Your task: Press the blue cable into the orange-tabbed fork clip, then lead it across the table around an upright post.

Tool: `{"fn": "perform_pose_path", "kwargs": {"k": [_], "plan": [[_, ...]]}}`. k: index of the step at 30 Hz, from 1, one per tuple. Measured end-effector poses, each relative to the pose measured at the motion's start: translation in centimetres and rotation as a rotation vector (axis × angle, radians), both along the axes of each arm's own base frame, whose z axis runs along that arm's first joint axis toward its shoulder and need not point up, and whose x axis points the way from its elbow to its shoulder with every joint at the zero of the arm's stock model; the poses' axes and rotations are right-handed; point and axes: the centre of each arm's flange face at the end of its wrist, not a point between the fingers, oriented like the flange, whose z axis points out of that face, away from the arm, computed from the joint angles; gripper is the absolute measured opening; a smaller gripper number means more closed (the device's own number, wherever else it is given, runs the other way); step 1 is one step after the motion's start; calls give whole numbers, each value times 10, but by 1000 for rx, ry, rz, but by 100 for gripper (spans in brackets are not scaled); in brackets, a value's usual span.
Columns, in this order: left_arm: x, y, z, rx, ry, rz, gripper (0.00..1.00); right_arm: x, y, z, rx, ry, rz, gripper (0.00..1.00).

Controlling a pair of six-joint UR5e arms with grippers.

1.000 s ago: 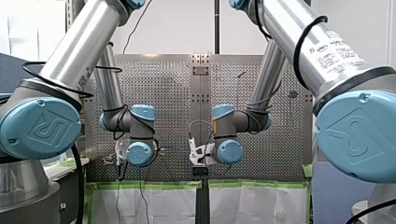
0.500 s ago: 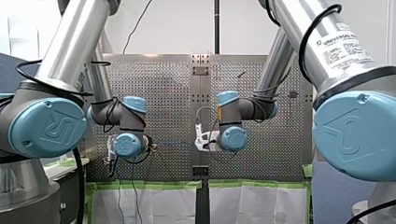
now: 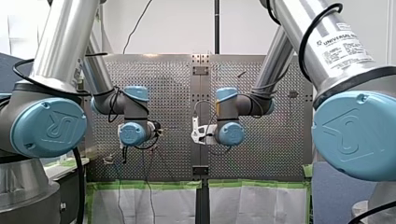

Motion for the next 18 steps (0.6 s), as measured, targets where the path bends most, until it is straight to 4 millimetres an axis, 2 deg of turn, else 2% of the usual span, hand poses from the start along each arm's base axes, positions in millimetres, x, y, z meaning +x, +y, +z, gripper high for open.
{"fn": "perform_pose_path", "kwargs": {"k": [13,18], "plan": [[7,-1,-28,-11,16,5,1,4,8,-7,24,12,38,0],[6,0,-36,13,31,14,1,10,11,-20,29,-7,81,0]]}}
